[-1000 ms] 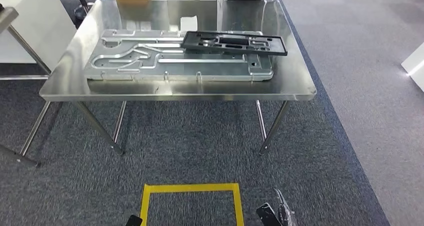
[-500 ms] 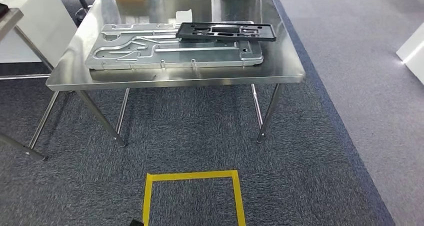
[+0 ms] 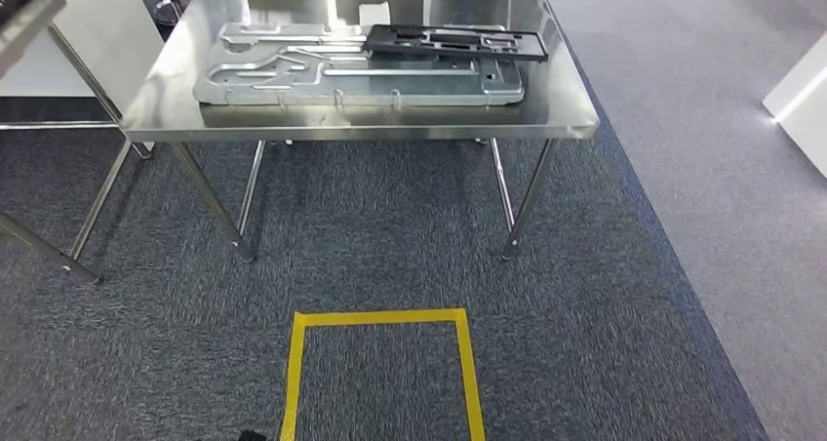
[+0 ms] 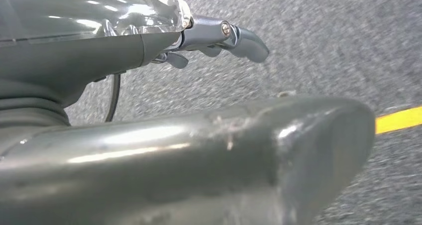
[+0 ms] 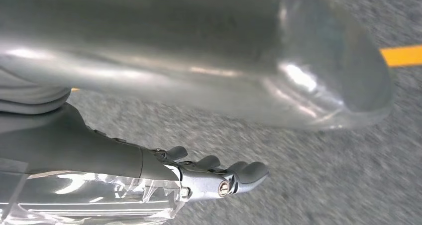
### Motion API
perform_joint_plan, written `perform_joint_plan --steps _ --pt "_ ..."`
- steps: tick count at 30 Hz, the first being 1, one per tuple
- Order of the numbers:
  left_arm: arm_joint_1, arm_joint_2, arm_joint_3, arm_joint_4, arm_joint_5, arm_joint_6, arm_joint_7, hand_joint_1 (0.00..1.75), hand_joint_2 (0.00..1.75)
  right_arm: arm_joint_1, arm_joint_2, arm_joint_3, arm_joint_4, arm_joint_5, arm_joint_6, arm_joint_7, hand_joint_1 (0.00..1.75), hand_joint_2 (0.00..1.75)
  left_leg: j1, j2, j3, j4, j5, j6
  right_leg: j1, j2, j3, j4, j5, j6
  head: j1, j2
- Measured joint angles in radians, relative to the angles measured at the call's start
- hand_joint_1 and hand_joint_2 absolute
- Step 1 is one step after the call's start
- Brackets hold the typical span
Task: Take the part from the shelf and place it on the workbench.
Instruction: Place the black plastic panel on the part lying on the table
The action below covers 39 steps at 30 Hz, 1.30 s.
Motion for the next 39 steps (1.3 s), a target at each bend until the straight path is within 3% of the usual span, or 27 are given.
perform_joint_plan --steps 1,2,3,4,6,7,9,10,12,14,17,18,19,20,22,24,25,27,29,31,33,34,35,37,39 --pt "0.000 -0.001 0.001 0.000 0.000 -0.002 0.000 0.00 0.00 0.000 0.000 -0.001 0.001 0.009 0.000 0.007 0.00 0.00 -0.001 -0.004 -0.016 0.000 0.011 0.004 0.000 0.001 -0.018 0.063 -0.049 0.001 0.002 0.000" --pt "0.001 -0.002 0.002 0.000 0.000 -0.004 -0.001 0.00 0.00 0.001 0.000 -0.001 0.002 0.020 0.000 0.015 0.00 0.00 -0.002 -0.008 -0.031 0.001 0.021 0.004 0.000 0.002 -0.031 0.125 -0.075 0.002 0.004 0.000" --pt "0.001 -0.003 0.003 0.000 -0.001 -0.006 -0.001 0.00 0.00 0.001 0.000 -0.001 0.002 0.028 -0.001 0.023 0.00 0.00 -0.004 -0.012 -0.046 0.001 0.033 0.004 0.001 0.003 -0.035 0.169 -0.075 0.002 0.004 0.000" --pt "0.002 -0.004 0.003 0.000 -0.001 -0.008 -0.001 0.00 0.00 0.001 0.000 -0.001 0.003 0.034 -0.001 0.029 0.00 0.00 -0.005 -0.018 -0.060 0.002 0.044 0.002 0.001 0.005 -0.024 0.184 -0.052 0.000 0.004 0.000" --pt "0.002 -0.005 0.004 0.000 0.000 -0.009 -0.001 0.00 0.00 0.001 0.000 -0.001 0.004 0.040 -0.002 0.040 0.00 0.00 -0.007 -0.033 -0.083 0.003 0.064 -0.003 0.003 0.018 0.049 0.114 0.007 -0.010 0.004 0.000" --pt "0.001 -0.007 0.005 0.000 0.000 -0.009 0.000 0.00 0.00 0.001 0.000 -0.001 0.004 0.044 -0.002 0.046 0.00 0.00 -0.009 -0.041 -0.092 0.004 0.073 -0.006 0.005 0.039 0.111 0.035 0.016 -0.018 0.004 0.000" --pt "-0.001 -0.011 0.006 -0.001 0.000 -0.008 0.001 0.00 0.00 0.002 0.000 -0.001 0.005 0.047 -0.002 0.059 0.00 0.00 -0.012 -0.057 -0.104 0.008 0.088 -0.015 0.007 0.071 0.208 -0.108 -0.006 -0.029 0.003 0.000" --pt "-0.002 -0.012 0.006 -0.001 -0.001 -0.008 0.004 0.00 0.00 0.002 0.000 -0.001 0.005 0.048 -0.002 0.065 0.00 0.00 -0.013 -0.065 -0.109 0.009 0.096 -0.020 0.008 0.077 0.233 -0.150 -0.019 -0.033 0.003 0.000" --pt "-0.001 -0.012 0.009 -0.001 -0.001 -0.008 0.010 0.00 0.00 0.001 0.002 0.000 0.007 0.049 -0.002 0.077 0.00 0.00 -0.013 -0.077 -0.120 0.012 0.106 -0.033 0.006 0.056 0.233 -0.167 -0.019 -0.039 0.003 0.000" --pt "0.002 -0.011 0.011 -0.001 -0.001 -0.007 0.017 0.00 0.00 0.004 0.004 0.000 0.007 0.049 -0.002 0.088 0.00 0.00 -0.011 -0.059 -0.142 0.057 0.069 -0.043 0.001 0.030 0.227 -0.170 -0.007 -0.052 -0.004 0.000" --pt "0.002 -0.011 0.012 -0.001 -0.001 -0.008 0.024 0.00 0.00 0.014 0.003 0.000 0.008 0.049 -0.002 0.100 0.00 0.00 0.000 -0.018 -0.211 0.251 -0.049 -0.059 0.003 -0.012 0.214 -0.167 -0.001 -0.059 -0.014 0.000" --pt "0.003 -0.011 0.012 -0.001 -0.001 -0.008 0.025 0.00 0.00 0.015 0.002 0.000 0.008 0.049 -0.002 0.102 0.00 0.00 0.003 -0.013 -0.223 0.300 -0.065 -0.064 0.004 -0.025 0.210 -0.163 0.000 -0.058 -0.013 0.000" --pt "0.003 -0.011 0.013 -0.001 -0.001 -0.008 0.027 0.00 0.00 0.016 0.002 0.000 0.009 0.049 -0.002 0.103 0.00 0.00 0.005 -0.009 -0.216 0.311 -0.062 -0.067 0.004 -0.037 0.206 -0.159 0.000 -0.057 -0.014 0.000" --pt "0.004 -0.011 0.014 -0.002 0.004 -0.006 0.030 0.00 0.00 0.015 0.002 0.000 0.009 0.049 -0.002 0.104 0.00 0.00 0.007 -0.004 -0.188 0.280 -0.042 -0.068 0.004 -0.048 0.203 -0.154 -0.001 -0.055 -0.014 0.000" --pt "0.002 -0.016 0.033 -0.008 0.066 0.010 0.033 0.00 0.00 0.014 0.002 0.000 0.009 0.042 -0.005 0.108 0.00 0.00 0.005 0.029 -0.095 0.140 0.002 -0.063 0.005 -0.068 0.200 -0.145 -0.005 -0.048 -0.014 0.000" --pt "-0.001 -0.030 0.088 -0.023 0.194 0.022 0.016 0.00 0.00 0.015 0.004 -0.005 0.009 0.024 -0.016 0.113 0.00 0.00 -0.005 0.066 -0.037 0.042 0.018 -0.049 0.009 -0.085 0.201 -0.140 -0.009 -0.039 -0.013 0.000" --pt "-0.001 -0.039 0.124 -0.031 0.248 0.022 0.004 0.00 0.00 0.015 0.006 -0.008 0.009 0.015 -0.021 0.113 0.00 0.00 -0.010 0.074 -0.032 0.028 0.014 -0.042 0.011 -0.093 0.202 -0.139 -0.009 -0.033 -0.012 0.000" --pt "0.004 -0.052 0.183 -0.042 0.298 0.017 -0.011 0.00 0.00 0.014 0.010 -0.014 0.009 0.005 -0.027 0.114 0.00 0.00 -0.009 0.057 -0.037 0.019 0.019 -0.028 0.012 -0.102 0.204 -0.138 -0.011 -0.022 -0.011 0.000" --pt "0.006 -0.063 0.221 -0.052 0.305 0.015 -0.017 0.00 0.00 0.015 0.012 -0.017 0.009 0.004 -0.028 0.116 0.00 0.00 -0.003 0.036 -0.041 0.008 0.029 -0.012 0.009 -0.065 0.187 -0.101 -0.043 -0.012 -0.007 0.000" --pt "0.003 -0.073 0.246 -0.059 0.308 0.015 -0.018 0.00 0.00 0.020 0.012 -0.018 0.010 0.004 -0.027 0.119 0.00 0.00 -0.002 0.013 -0.049 0.005 0.037 0.000 0.005 -0.012 0.129 0.015 -0.111 -0.007 -0.001 0.000" --pt "0.002 -0.080 0.263 -0.064 0.310 0.015 -0.018 0.00 0.00 0.023 0.013 -0.018 0.012 0.006 -0.026 0.123 0.00 0.00 -0.004 -0.011 -0.056 0.006 0.042 0.003 0.003 0.003 0.066 0.138 -0.155 -0.005 0.000 0.000" --pt "0.002 -0.082 0.270 -0.066 0.311 0.014 -0.019 0.00 0.00 0.023 0.013 -0.018 0.012 0.007 -0.026 0.126 0.00 0.00 -0.005 -0.024 -0.058 0.007 0.043 0.002 0.003 0.005 0.053 0.157 -0.148 -0.005 0.000 0.000" --pt "0.003 -0.083 0.277 -0.067 0.312 0.014 -0.019 0.00 0.00 0.024 0.013 -0.018 0.013 0.009 -0.026 0.130 0.00 0.00 -0.005 -0.038 -0.058 0.009 0.045 0.001 0.003 0.007 0.062 0.135 -0.120 -0.006 0.000 0.000" --pt "0.003 -0.086 0.289 -0.069 0.314 0.013 -0.019 0.00 0.00 0.025 0.013 -0.018 0.013 0.011 -0.026 0.138 0.00 0.00 -0.005 -0.064 -0.058 0.012 0.047 -0.003 0.003 0.035 0.121 0.002 -0.039 -0.014 0.002 0.000" --pt "0.001 -0.089 0.298 -0.072 0.314 0.011 -0.019 0.00 0.00 0.027 0.012 -0.019 0.014 0.013 -0.026 0.146 0.00 0.00 -0.007 -0.085 -0.064 0.016 0.050 -0.012 0.003 0.075 0.166 -0.108 0.002 -0.022 0.003 0.000"
